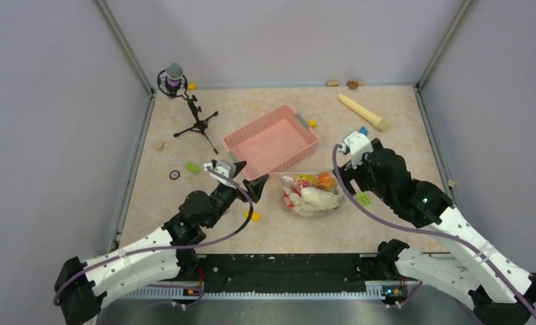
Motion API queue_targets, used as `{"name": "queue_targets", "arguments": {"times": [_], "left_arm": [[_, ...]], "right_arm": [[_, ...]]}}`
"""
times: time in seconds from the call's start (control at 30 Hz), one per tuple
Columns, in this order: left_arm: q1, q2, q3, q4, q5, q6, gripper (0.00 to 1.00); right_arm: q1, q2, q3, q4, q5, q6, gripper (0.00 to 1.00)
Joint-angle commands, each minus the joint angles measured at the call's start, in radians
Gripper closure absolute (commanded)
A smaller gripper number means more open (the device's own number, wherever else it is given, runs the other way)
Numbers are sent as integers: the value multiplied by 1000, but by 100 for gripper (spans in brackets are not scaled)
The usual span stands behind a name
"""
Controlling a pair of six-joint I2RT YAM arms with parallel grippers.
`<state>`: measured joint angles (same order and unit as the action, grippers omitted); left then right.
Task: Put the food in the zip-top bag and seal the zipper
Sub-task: Zip the zipper food storage bag at the center of the board, then reset both arms
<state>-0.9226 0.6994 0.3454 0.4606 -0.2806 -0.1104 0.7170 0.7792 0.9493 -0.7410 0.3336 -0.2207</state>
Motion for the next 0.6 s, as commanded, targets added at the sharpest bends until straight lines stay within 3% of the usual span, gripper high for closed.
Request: {"name": "queue_targets", "arguments": {"times": [0.0,0.17,0.3,0.43,0.57], "left_arm": [[4,-53,56,1,-51,-35,15],[4,-68,104,-60,-234,-141,3],[17,5,233,-243,-430,-256,2],[100,123,401,-537,-464,-396,2],[298,213,529,-771,-302,-532,2]], "right_arm": [[-5,-3,6,60,-16,88,2],[-5,-26,13,125,16,275,1],[-5,-69,8,190,65,440,1],[-5,-114,-28,301,158,539,1],[-5,-131,-51,261,417,614,1]]}}
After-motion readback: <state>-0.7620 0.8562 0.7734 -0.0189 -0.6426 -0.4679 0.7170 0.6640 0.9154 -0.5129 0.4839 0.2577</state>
